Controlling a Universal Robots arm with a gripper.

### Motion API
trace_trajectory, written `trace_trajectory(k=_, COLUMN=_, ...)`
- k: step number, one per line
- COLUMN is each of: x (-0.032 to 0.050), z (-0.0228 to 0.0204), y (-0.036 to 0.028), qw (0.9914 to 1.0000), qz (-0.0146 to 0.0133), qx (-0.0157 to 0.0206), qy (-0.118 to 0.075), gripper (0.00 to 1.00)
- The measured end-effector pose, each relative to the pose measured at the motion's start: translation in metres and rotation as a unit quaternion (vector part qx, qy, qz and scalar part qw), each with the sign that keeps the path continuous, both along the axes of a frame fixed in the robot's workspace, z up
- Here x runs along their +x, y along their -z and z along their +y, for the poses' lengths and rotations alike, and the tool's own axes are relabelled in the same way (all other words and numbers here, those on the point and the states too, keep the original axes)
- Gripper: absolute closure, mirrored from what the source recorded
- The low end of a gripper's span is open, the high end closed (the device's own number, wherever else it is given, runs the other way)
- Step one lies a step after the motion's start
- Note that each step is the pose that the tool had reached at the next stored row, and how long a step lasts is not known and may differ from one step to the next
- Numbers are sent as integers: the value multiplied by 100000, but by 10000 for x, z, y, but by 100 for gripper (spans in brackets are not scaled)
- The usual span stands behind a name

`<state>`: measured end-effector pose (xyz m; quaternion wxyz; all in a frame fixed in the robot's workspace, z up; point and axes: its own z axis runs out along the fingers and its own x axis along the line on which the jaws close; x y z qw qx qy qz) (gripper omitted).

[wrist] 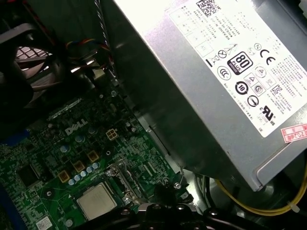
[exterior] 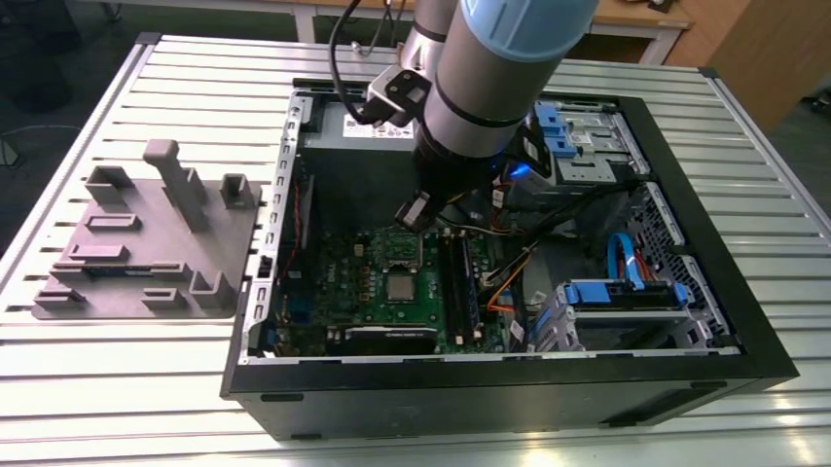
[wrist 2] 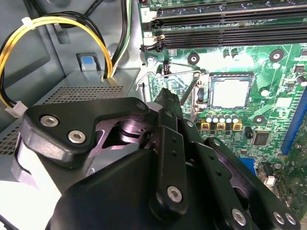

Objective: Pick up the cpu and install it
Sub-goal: 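Close the cpu cover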

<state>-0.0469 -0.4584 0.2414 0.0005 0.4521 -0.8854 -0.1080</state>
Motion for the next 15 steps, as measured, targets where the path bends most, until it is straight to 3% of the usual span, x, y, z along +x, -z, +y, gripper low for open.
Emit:
trace_trajectory(k=10, x=0, z=-61, y=0, qw=100000, qz=-3, qx=0, qy=-45, gripper=90)
trace_trajectory(k=15, x=0, z=-70, y=0, qw=100000, qz=-1, qx=0, qy=-46, gripper=90)
